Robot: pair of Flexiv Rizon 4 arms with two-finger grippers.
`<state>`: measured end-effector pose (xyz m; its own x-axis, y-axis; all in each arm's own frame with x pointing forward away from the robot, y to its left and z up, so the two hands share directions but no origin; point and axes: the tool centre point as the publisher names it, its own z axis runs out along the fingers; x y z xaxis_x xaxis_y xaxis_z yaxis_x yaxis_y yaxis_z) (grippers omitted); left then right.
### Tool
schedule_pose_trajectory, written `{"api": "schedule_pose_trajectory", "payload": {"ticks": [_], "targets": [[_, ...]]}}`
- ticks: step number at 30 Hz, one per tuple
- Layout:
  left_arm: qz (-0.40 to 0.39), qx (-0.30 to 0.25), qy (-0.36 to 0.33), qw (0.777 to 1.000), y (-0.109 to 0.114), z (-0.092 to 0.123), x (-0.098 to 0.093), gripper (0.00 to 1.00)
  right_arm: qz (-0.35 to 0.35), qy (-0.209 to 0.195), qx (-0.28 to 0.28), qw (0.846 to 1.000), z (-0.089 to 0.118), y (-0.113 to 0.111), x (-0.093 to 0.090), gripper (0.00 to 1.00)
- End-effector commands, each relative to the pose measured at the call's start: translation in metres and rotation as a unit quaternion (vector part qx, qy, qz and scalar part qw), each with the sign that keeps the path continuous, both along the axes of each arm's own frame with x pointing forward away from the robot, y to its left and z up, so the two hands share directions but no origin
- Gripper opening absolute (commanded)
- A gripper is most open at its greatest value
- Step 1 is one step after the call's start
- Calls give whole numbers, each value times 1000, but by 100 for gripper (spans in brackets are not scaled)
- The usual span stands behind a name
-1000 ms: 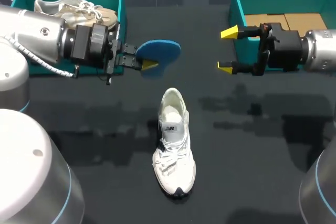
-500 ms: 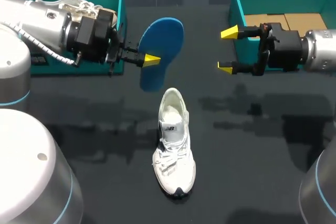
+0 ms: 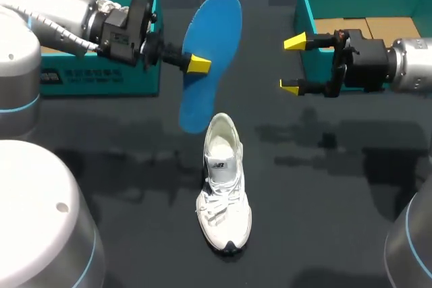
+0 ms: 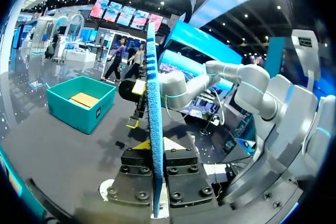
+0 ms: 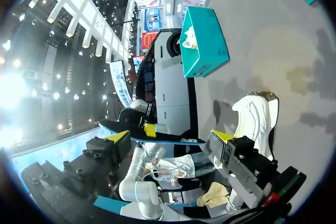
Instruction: Take the shoe out of the shoebox, open the shoe tongue, remove and reinsert the insole, then place the shoe into the shoebox
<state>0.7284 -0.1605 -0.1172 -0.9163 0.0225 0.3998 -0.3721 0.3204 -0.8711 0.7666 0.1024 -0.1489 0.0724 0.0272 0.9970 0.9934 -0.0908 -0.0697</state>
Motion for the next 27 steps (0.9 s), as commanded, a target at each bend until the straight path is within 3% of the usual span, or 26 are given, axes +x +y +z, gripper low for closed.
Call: {"api": "schedule_pose_trajectory", "payload": {"ticks": [1,10,15,27], "targets": [[31,32,178,983,-6,4,9,0,-1,0,-1,1000,0,1,-1,100],[75,49,289,953,-14,3,16,0,-1,0,-1,1000,0,1,-1,100],[108,54,330,936,-18,-8,16,0,-1,0,-1,1000,0,1,-1,100],[153,45,453,877,-30,-26,24,0,-1,0,-1,1000,0,1,-1,100]]}}
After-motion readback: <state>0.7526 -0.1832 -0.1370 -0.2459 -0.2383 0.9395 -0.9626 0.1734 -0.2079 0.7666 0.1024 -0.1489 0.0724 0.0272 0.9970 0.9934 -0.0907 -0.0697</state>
